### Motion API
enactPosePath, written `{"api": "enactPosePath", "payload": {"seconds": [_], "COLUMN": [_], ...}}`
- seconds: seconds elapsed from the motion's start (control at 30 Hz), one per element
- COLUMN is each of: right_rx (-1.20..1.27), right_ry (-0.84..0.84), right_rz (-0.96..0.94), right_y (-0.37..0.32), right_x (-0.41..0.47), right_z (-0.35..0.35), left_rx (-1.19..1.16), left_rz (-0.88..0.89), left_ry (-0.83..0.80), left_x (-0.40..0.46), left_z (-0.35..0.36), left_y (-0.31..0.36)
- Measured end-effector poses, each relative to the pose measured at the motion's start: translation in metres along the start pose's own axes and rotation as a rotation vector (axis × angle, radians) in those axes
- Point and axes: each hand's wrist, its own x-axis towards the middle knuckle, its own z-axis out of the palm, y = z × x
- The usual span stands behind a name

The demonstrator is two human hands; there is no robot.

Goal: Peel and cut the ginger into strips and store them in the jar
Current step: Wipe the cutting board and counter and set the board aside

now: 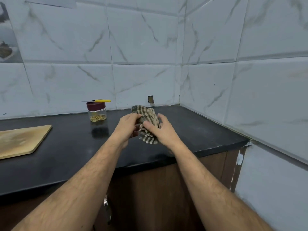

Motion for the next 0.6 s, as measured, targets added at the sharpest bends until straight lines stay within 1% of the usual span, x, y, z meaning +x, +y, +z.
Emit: {"api": "enactPosePath", "payload": {"seconds": [0.07, 0.1, 0.17, 0.27, 0.4, 0.5, 0.6], "right_rx": [0.134, 0.157, 0.170, 0.229, 0.182, 0.130, 0.056], "right_ry": [-0.099, -0.117, -0.114, -0.046, 0.007, 0.004, 0.019], "right_rz": [0.102, 0.138, 0.183, 0.176, 0.170, 0.216, 0.276], "right_y": [0.000, 0.000, 0.002, 0.008, 0.014, 0.020, 0.031], "right_x": [0.006, 0.011, 0.021, 0.046, 0.086, 0.124, 0.166], "right_z": [0.003, 0.005, 0.012, 0.026, 0.044, 0.053, 0.056], "left_rx": [0.056, 0.087, 0.125, 0.134, 0.142, 0.161, 0.195], "left_rz": [-0.006, -0.006, -0.006, -0.013, -0.070, -0.109, -0.174], "left_ry": [0.001, 0.001, 0.007, 0.019, -0.016, 0.059, 0.091], "left_x": [0.004, 0.007, 0.016, 0.034, 0.063, 0.102, 0.143], "left_z": [-0.007, -0.012, -0.023, -0.038, -0.047, -0.053, -0.057], "left_y": [-0.001, -0.002, -0.007, -0.016, -0.023, -0.031, -0.044]}}
